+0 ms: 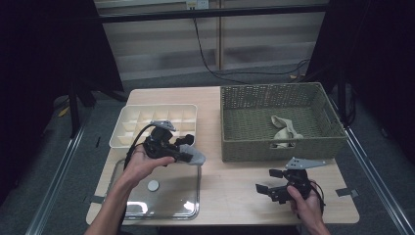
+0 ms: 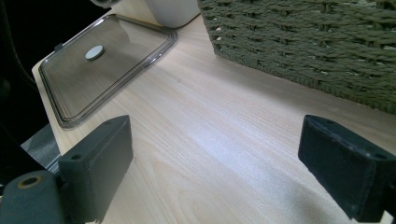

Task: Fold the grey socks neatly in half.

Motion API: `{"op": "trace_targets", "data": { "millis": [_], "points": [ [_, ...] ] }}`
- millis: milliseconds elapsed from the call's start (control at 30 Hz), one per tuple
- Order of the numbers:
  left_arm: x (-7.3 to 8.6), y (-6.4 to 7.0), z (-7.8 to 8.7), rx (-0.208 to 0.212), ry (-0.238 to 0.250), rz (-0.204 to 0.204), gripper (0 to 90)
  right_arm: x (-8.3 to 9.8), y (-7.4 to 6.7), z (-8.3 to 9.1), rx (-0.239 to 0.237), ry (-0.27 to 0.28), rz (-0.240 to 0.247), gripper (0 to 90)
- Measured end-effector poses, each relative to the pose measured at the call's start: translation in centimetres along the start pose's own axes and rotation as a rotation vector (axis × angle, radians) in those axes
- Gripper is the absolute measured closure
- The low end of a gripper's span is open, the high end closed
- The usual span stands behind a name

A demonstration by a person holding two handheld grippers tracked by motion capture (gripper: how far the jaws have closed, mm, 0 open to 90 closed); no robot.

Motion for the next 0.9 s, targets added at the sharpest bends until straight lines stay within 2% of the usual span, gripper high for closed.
{"op": "trace_targets", "data": {
  "millis": [200,333,467,567,733,900],
  "points": [
    [0.0,-1.3,1.1,-0.028,-0.015,0.029,64.0,0.1,0.0,-0.1,0.0,-0.006,0.0,9.8],
    [-0.2,-2.0,2.0,-0.039,-0.002,0.026,63.9,0.1,0.1,-0.1,0.002,-0.007,-0.006,9.7],
    [-0.3,-2.8,2.6,-0.064,-0.016,0.024,63.9,0.1,0.1,-0.2,0.0,-0.015,-0.004,9.7],
    [-0.5,-3.3,3.0,-0.069,-0.005,0.039,63.9,0.2,0.1,-0.3,0.004,-0.02,-0.008,9.5],
    [-0.7,-4.3,3.6,-0.107,-0.018,0.054,63.9,0.2,0.2,-0.3,0.003,-0.02,-0.008,9.4],
    [-1.1,-5.1,4.5,-0.124,-0.012,0.054,63.9,0.2,0.2,-0.3,0.002,-0.022,-0.009,9.4]
  ]
}}
Point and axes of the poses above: each handheld gripper's, and its own axes: z roughly backward along the jaws, x roughly out of its underside, y roughly to its right, the point moved 9 cm from there along -z, roughly forward along the jaws, and after that the axes turned 3 degrees about y, right-handed, at the moved point
